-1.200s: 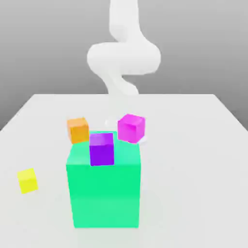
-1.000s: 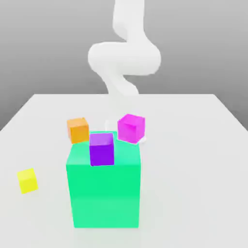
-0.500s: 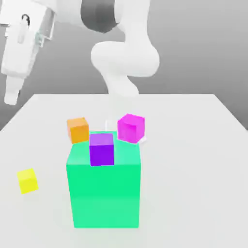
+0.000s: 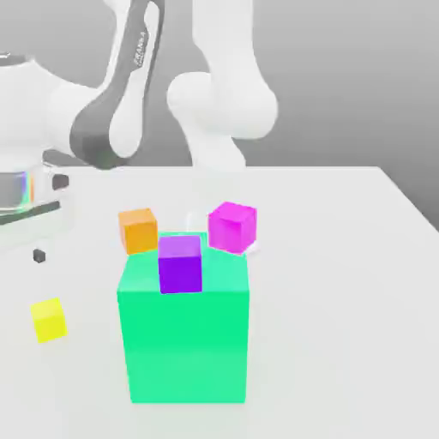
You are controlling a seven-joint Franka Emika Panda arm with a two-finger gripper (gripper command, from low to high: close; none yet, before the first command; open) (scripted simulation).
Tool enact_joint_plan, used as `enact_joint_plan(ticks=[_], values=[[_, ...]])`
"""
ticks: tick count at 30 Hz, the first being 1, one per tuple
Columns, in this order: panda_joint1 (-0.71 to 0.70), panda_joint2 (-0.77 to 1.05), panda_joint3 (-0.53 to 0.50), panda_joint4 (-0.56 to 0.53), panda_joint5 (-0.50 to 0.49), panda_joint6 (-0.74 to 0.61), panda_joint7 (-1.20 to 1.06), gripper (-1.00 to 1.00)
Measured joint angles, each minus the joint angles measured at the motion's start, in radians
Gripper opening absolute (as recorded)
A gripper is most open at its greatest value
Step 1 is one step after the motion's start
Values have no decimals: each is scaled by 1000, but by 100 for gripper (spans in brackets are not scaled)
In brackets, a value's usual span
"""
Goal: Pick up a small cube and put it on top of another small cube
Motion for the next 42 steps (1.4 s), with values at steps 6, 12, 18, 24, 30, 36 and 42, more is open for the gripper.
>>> enact_joint_plan(ticks=[6,12,18,24,30,36,42], values=[[-42,128,-20,-41,99,87,142,0],[-30,324,-39,-10,94,244,161,-100],[-29,335,-40,-7,92,255,162,-100],[-41,166,-24,-39,109,119,150,-100],[63,29,47,26,47,-77,39,-100],[230,-123,121,136,47,-339,-133,-100],[344,-316,188,193,154,-589,-141,-100]])
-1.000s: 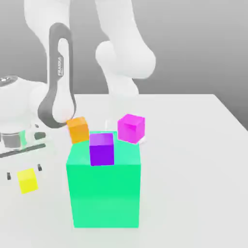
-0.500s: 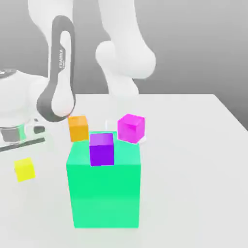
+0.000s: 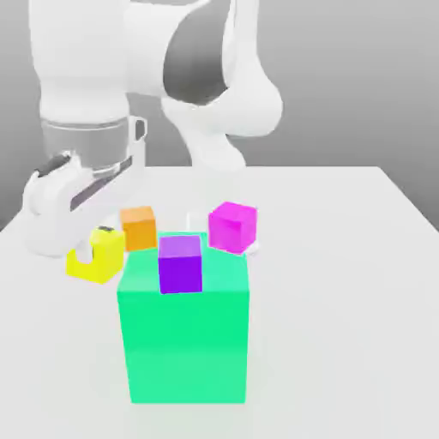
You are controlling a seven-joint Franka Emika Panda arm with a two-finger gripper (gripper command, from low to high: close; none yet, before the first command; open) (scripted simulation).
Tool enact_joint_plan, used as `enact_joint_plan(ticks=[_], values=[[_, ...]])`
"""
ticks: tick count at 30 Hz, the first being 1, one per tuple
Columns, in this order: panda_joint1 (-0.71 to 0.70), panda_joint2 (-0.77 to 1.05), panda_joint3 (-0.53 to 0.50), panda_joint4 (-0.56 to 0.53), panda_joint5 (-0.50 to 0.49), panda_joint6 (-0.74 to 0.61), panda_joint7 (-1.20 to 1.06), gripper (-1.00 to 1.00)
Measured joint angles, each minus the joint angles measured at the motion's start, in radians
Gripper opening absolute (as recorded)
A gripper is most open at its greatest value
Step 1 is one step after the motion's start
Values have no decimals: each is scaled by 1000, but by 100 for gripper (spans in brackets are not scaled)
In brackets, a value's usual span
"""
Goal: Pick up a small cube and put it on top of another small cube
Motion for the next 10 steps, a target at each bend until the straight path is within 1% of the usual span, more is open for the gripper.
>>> enact_joint_plan(ticks=[2,3,6,7,10], values=[[39,-70,16,13,49,-81,13,-100],[50,-88,21,7,65,-93,19,-100],[60,-66,35,-51,79,-12,28,-100],[60,-51,39,-75,80,26,30,100],[60,-51,39,-75,80,26,30,100]])
